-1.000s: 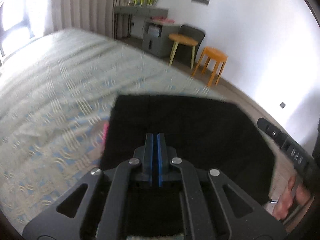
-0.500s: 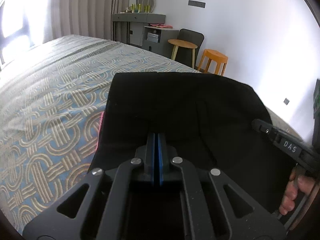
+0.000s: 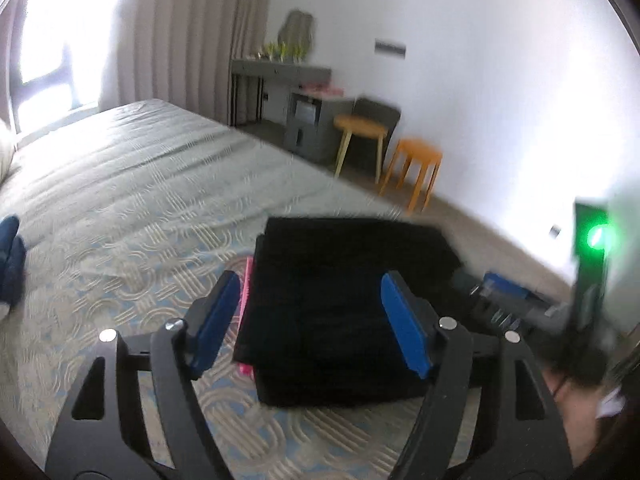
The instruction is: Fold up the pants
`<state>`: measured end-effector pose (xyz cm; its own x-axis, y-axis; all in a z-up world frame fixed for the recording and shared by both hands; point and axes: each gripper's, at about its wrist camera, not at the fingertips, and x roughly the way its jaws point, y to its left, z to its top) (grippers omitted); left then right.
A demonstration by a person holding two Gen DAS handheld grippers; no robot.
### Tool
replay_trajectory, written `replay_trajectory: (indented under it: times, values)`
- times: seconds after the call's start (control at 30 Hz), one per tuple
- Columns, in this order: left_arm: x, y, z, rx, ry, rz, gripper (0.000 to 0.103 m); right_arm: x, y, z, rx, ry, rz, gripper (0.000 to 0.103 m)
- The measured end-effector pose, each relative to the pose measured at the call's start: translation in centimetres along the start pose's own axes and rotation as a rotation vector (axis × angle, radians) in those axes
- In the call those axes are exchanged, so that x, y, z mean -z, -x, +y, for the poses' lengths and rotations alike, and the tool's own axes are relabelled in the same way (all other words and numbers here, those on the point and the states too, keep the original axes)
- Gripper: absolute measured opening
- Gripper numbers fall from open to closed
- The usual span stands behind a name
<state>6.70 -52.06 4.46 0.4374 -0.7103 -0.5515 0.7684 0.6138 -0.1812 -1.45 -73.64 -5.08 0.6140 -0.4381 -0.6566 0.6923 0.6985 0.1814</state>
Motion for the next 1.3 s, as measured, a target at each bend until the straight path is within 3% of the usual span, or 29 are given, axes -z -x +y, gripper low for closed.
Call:
replay_trajectory:
  times: [0.07,0.13,0.2,0.3,0.33,0.4,0.53,0.63,0.87,1.07,1.3]
  values:
    - [-0.6,3.5,0.1,0.001,0.027,-0.025,0.083,0.1,3.4,1.2,0.025,0.017,-0.033,0.063]
    - [-0.9,6.1,0.0,0.021,0.018,-0.033,0.084,0.2,7.0,2.5,0.039,0.038,-0.057,0.07]
    - [-0.8,8.4,-0.2,0.043,-0.016,-0.036,0.084,0.2,9.7,3.6,0.036,0.053,-0.063,0.084]
    - [-0.4,11.0,-0.3,0.067,-0.048,-0.031,0.1,0.6,13.9,4.8,-0.023,0.078,-0.066,0.09]
    - [-0.1,11.8,-0.3,0.066,-0.054,-0.039,0.101,1.1,15.7,5.3,-0.021,0.087,-0.075,0.091]
    - [0.5,13.5,-0.4,0.061,-0.074,-0.058,0.101,2.0,18.1,6.0,-0.006,0.111,-0.087,0.103]
    - [1.9,15.6,-0.4,0.04,-0.112,-0.064,0.102,4.3,21.0,7.0,0.0,0.151,-0.078,0.103]
    - [3.3,16.1,-0.3,0.017,-0.12,-0.04,0.102,6.5,22.5,6.6,-0.022,0.099,-0.045,0.103]
    - [7.5,15.8,0.9,0.004,-0.078,0.037,0.102,10.4,25.9,5.7,0.027,0.058,-0.087,0.103]
    - [10.9,16.7,1.3,-0.001,-0.068,0.07,0.102,12.9,26.6,5.1,0.038,0.002,-0.079,0.103]
    - [12.8,17.3,2.2,-0.002,-0.041,0.084,0.102,14.5,26.6,6.0,0.051,0.028,-0.088,0.103]
